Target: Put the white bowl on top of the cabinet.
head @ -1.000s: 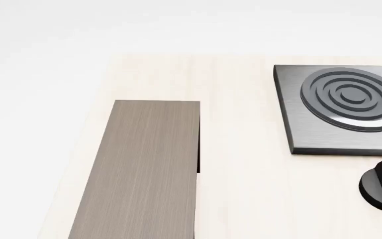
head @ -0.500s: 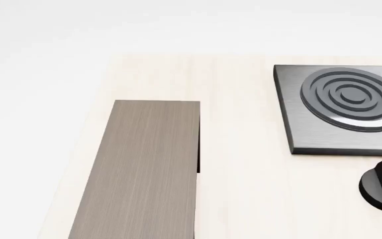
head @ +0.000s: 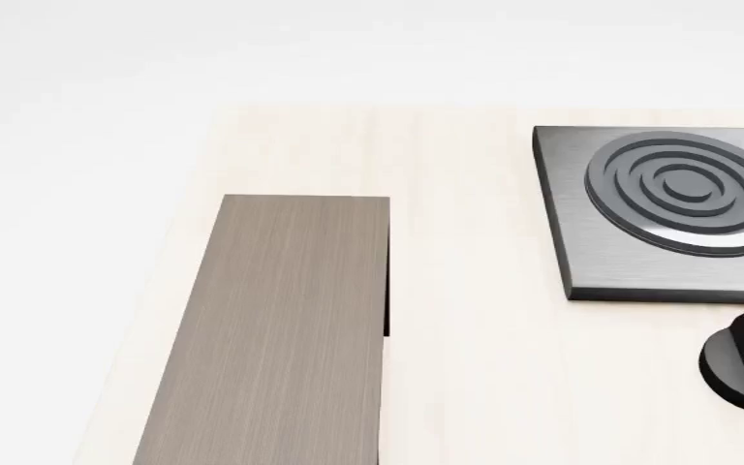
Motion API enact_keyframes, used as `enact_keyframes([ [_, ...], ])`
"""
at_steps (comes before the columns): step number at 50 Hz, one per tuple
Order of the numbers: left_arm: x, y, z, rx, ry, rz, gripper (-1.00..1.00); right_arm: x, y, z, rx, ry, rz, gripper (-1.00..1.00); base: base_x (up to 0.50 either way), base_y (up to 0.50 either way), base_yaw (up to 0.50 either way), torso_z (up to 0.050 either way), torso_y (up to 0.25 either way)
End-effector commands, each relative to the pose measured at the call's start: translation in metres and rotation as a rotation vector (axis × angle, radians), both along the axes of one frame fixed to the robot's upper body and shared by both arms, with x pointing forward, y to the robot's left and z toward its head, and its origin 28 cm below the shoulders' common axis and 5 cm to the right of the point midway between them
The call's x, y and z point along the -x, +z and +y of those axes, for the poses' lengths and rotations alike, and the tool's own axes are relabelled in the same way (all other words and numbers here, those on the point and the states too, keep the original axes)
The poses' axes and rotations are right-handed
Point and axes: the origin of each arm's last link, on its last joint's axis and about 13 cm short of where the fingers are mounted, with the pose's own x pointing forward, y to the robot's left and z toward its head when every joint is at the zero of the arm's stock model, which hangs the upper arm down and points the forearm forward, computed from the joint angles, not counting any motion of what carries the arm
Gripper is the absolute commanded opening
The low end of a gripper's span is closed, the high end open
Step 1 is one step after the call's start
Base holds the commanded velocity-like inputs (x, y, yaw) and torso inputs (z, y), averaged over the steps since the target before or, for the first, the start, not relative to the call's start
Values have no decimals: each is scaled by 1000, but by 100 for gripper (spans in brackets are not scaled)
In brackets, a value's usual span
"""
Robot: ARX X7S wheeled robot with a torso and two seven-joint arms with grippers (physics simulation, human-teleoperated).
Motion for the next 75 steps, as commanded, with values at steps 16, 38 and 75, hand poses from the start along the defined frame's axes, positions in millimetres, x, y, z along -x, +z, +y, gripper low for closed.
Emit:
enact_keyframes([
  [16,-1,-2,0,-3,1,8,100,-2,0,-3,-128,56,-51,100,0,0,0,0,0],
  [38,-1,-4,-1,-3,-1,12,100,6,-2,-17,-140,36,-89,100,0,0,0,0,0],
  [75,-2,-5,-2,-7,-2,17,100,0,-9,-39,-128,30,-82,100,0,0,0,0,0],
])
